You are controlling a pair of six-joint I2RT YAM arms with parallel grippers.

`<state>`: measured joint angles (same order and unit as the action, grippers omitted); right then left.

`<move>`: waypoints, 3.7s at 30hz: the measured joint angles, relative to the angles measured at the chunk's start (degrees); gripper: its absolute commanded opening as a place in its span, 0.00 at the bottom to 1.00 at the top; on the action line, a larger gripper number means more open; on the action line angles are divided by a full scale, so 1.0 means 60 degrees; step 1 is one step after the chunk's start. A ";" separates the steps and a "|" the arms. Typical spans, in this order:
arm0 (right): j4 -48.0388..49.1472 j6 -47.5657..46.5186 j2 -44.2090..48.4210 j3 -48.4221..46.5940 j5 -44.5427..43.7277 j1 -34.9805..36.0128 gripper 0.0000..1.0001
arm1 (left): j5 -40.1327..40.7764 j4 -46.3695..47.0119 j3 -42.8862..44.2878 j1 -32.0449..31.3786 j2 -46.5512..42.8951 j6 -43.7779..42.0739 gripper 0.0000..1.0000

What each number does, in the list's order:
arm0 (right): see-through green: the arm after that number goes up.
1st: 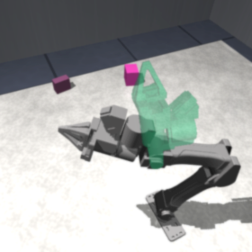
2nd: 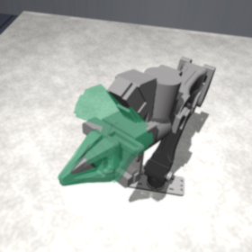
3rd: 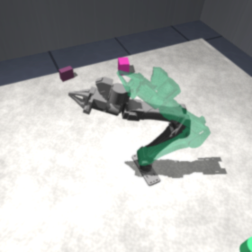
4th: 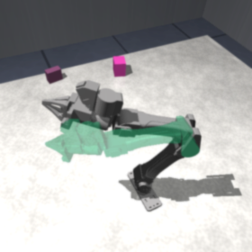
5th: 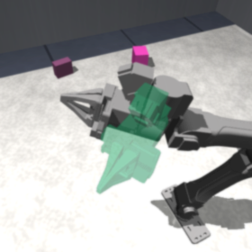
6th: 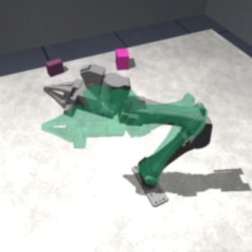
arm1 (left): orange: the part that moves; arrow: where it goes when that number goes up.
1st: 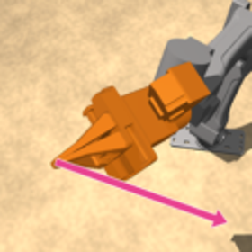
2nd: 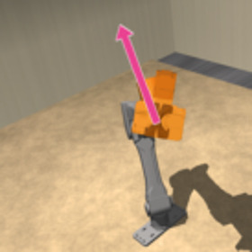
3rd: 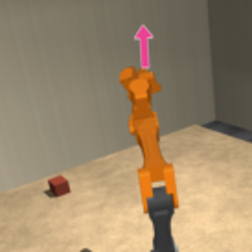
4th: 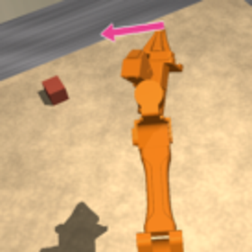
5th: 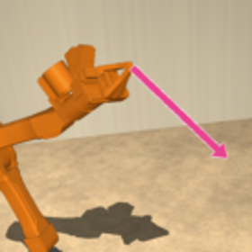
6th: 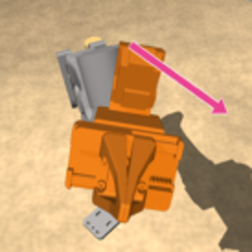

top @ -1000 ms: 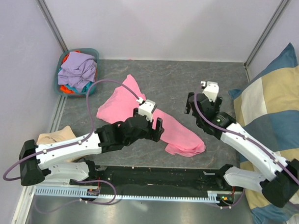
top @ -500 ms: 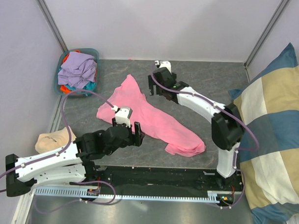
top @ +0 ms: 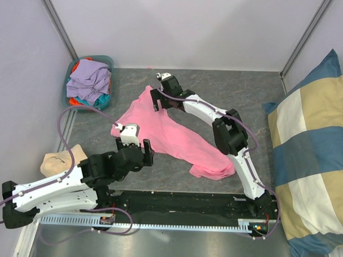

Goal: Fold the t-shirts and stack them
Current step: Move the tshirt to the center of the board, then flatten the tshirt out

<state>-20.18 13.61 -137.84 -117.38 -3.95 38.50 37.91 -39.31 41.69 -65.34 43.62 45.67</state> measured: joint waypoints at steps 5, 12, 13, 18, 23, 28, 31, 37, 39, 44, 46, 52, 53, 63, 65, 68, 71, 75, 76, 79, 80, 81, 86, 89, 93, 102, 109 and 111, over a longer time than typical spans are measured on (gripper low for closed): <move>-0.0026 -0.0095 -0.0350 -0.0280 0.0525 0.0004 0.98 | 0.0608 -0.0066 0.0000 0.1220 -0.0488 -0.0455 0.90; -0.0036 -0.0251 -0.0452 -0.0623 0.0696 0.0004 0.98 | -0.1249 0.1191 -0.0036 0.5286 -0.0470 -0.2080 0.93; -0.0033 -0.0259 -0.0474 -0.0707 0.0703 0.0004 0.98 | -0.1708 0.1461 -0.0033 0.5949 -0.0244 -0.2288 0.93; 0.0000 -0.0310 -0.0812 -0.1355 0.0776 0.0004 0.98 | -0.3129 0.2277 -0.0033 0.7053 0.0947 -0.2820 0.93; -0.0004 -0.0317 -0.1279 -0.1770 0.1013 0.0004 0.93 | -0.3741 0.2554 -0.0033 0.7144 0.1235 -0.3104 0.93; 0.0044 -0.0364 -0.1727 -0.1872 0.1155 0.0004 0.53 | -0.3938 0.2699 -0.0036 0.7191 0.1089 -0.3206 0.93; 0.0000 -0.0368 -0.1727 -0.1887 0.1264 -0.0004 0.18 | -0.4080 0.2776 -0.0076 0.7191 0.0892 -0.3213 0.93; -0.0036 -0.0470 -0.1727 -0.1887 0.1104 0.0007 0.00 | -0.4215 0.2801 -0.0302 0.7191 0.0721 -0.3209 0.91; -0.0015 -0.0532 -0.1687 -0.1836 0.0838 0.0004 0.00 | -0.4360 0.2816 -0.0401 0.7191 0.0721 -0.3209 0.91; 0.0018 -0.0721 -0.0590 -0.0608 -0.0131 -0.0142 0.00 | -0.4670 0.2871 -0.0608 0.7191 0.0769 -0.3206 0.90; -0.0015 -0.0838 0.0193 -0.0069 -0.0557 -0.0291 0.00 | -0.4794 0.2874 -0.0648 0.7191 0.0805 -0.3206 0.90; 0.0011 -0.1293 0.2896 0.0776 -0.1774 -0.0718 0.00 | -0.5013 0.2973 -0.0663 0.7191 0.0812 -0.3202 0.90; 0.0015 -0.1322 0.3348 0.0812 -0.1949 -0.0754 0.00 | -0.5064 0.3027 -0.0678 0.7191 0.0812 -0.3202 0.90; -0.0237 -0.1351 0.5956 0.0809 -0.2572 -0.0641 0.00 | -0.5439 0.3180 -0.0838 0.7191 0.0805 -0.3198 0.88; -0.0339 -0.1362 0.6160 0.0809 -0.2677 -0.0634 0.00 | -0.5603 0.3293 -0.0929 0.7191 0.0805 -0.3195 0.87; -0.0495 -0.1483 0.6430 0.0871 -0.2998 -0.0634 0.00 | -0.5931 0.3588 -0.1195 0.7100 0.0867 -0.3089 0.87; -0.0601 -0.1596 0.6779 0.1107 -0.3348 -0.0634 0.00 | -0.6036 0.4069 -0.1494 0.6360 0.1246 -0.2816 0.90; -0.0645 -0.1661 0.7100 0.1494 -0.3625 -0.0634 0.00 | -0.5832 0.4863 -0.1585 0.4426 0.2375 -0.2339 0.92; -0.0648 -0.1661 0.7133 0.1574 -0.3654 -0.0637 0.00 | -0.5756 0.5074 -0.1581 0.3938 0.2728 -0.2222 0.92; -0.0681 -0.1628 0.7180 0.1854 -0.3679 -0.0641 0.00 | -0.5563 0.5515 -0.1439 0.2801 0.3730 -0.1931 0.92; -0.0710 -0.1617 0.7180 0.1934 -0.3676 -0.0641 0.00 | -0.5479 0.5654 -0.1348 0.2517 0.4051 -0.1865 0.92; -0.0725 -0.1588 0.7180 0.2004 -0.3676 -0.0641 0.00 | -0.5370 0.5792 -0.1242 0.2284 0.4335 -0.1814 0.92; -0.0794 -0.1504 0.7206 0.2222 -0.3676 -0.0641 0.00 | -0.5093 0.6539 -0.0805 0.1628 0.5417 -0.1639 0.92; -0.0812 -0.1486 0.7289 0.2317 -0.3676 -0.0641 0.00 | -0.5038 0.7009 -0.0659 0.1468 0.5920 -0.1552 0.92; -0.0816 -0.1483 0.7420 0.2386 -0.3679 -0.0641 0.00 | -0.4972 0.7457 -0.0335 0.1300 0.6699 -0.1512 0.91; -0.0841 -0.1483 0.7650 0.2761 -0.3708 -0.0641 0.00 | -0.4911 0.8083 0.0750 0.1056 0.8448 -0.1515 0.84; -0.0849 -0.1483 0.7723 0.2867 -0.3821 -0.0641 0.00 | -0.4918 0.8251 0.1031 0.1005 0.9103 -0.1519 0.61; -0.0849 -0.1483 0.7734 0.2892 -0.3829 -0.0641 0.00 | -0.4925 0.8295 0.1053 0.1005 0.9224 -0.1523 0.53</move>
<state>-25.28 4.71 -91.44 -100.03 -26.92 34.65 8.36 10.46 48.01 -59.31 98.96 36.53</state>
